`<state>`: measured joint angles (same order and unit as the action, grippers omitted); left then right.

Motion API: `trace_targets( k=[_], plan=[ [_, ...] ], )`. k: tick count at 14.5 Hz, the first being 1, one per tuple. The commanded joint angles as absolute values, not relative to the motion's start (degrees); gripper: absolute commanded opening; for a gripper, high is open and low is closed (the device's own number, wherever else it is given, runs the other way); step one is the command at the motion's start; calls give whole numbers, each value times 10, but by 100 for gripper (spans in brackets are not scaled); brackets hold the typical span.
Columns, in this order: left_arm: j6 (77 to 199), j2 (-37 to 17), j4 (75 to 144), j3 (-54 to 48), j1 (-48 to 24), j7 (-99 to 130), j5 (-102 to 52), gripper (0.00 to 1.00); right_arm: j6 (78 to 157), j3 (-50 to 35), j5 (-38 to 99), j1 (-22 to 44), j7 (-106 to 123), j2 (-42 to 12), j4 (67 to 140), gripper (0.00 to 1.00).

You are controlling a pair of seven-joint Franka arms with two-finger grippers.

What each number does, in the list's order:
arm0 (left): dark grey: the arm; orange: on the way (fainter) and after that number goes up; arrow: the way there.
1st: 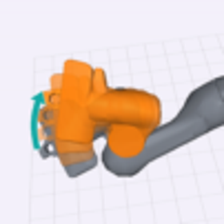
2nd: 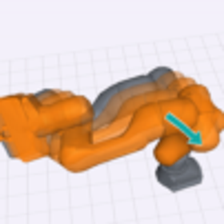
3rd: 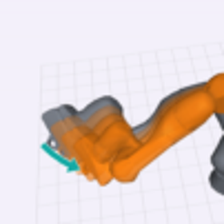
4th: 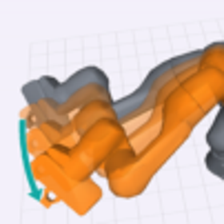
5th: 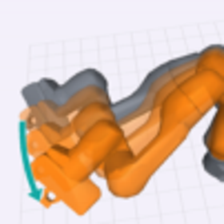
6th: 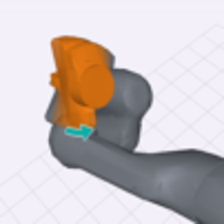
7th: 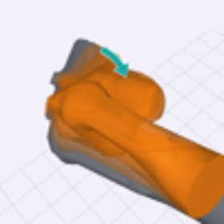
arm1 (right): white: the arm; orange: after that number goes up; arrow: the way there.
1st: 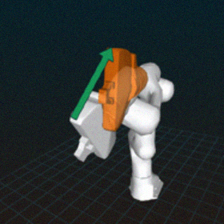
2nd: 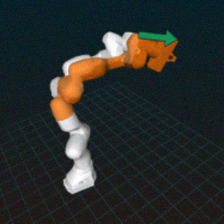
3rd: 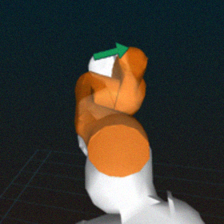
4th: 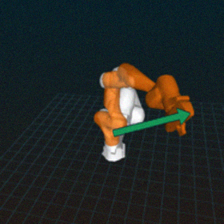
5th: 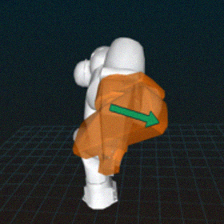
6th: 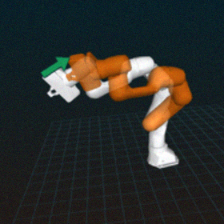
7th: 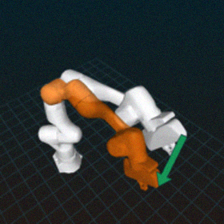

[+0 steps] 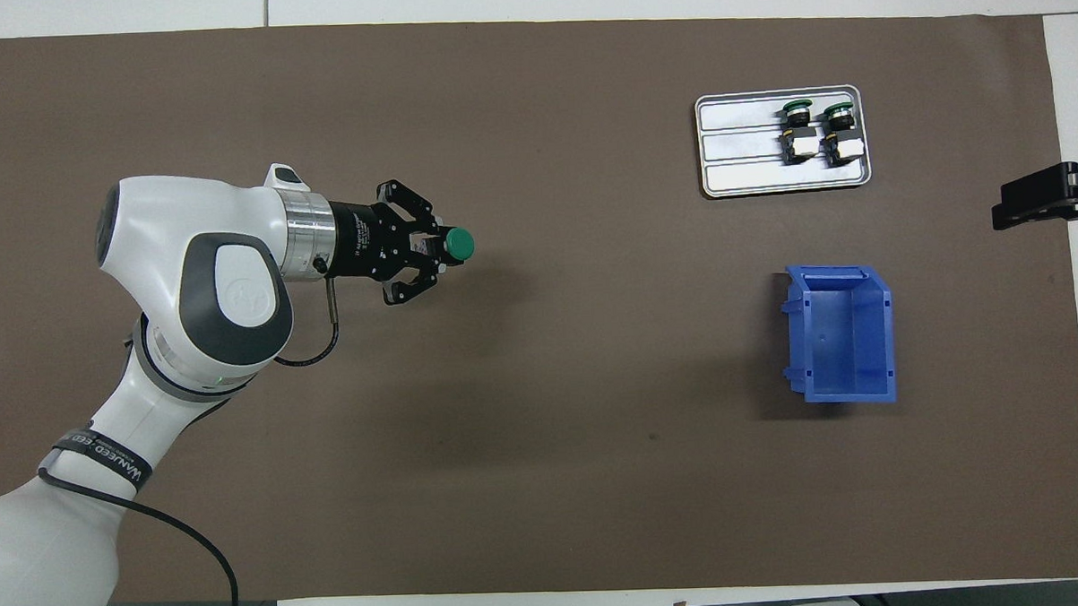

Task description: Place and press button with both arms

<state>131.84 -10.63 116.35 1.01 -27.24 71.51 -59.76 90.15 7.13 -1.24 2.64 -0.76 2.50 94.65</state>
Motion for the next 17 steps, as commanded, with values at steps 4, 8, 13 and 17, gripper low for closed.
trace_targets(
  k=[4, 8, 13, 17],
  plan=[
    [1240, -98, 1211, 10, -216, 615, -728, 0, 899, 69, -11, 22, 3, 31, 953, 98],
    [1212, -112, 1260, 10, -192, 435, -845, 0, 899, 69, -11, 22, 3, 31, 953, 98],
    [1136, -127, 1288, 10, -163, 346, -902, 0, 899, 69, -11, 22, 3, 31, 953, 98],
    [1115, -168, 1285, 10, -168, 293, -978, 0, 899, 69, -11, 22, 3, 32, 953, 98]
  ],
)
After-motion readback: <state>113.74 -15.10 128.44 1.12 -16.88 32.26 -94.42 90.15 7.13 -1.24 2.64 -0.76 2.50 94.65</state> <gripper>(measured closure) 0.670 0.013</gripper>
